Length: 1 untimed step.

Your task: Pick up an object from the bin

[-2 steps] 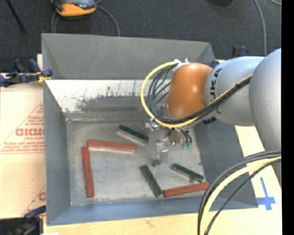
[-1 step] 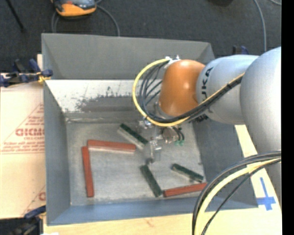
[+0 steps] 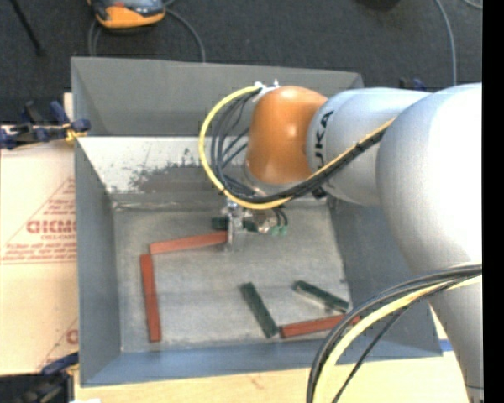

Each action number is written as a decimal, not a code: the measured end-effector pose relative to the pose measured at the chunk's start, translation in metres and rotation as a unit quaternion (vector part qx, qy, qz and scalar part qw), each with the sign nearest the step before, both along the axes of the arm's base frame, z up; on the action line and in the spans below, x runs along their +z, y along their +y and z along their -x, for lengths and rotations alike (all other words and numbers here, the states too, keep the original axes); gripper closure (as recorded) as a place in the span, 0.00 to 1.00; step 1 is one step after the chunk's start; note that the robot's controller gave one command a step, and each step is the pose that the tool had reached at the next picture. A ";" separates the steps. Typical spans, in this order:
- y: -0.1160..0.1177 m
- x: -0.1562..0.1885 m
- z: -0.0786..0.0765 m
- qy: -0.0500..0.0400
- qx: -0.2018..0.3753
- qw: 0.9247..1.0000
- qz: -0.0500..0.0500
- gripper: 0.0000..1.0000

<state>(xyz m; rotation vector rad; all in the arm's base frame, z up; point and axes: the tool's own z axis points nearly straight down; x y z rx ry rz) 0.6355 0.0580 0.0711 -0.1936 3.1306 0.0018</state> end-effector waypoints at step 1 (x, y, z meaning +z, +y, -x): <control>0.000 0.000 0.000 0.000 0.000 1.000 0.000 1.00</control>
Offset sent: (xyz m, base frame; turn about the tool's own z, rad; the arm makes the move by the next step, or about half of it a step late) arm 0.0135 -0.0023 -0.0011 -0.0448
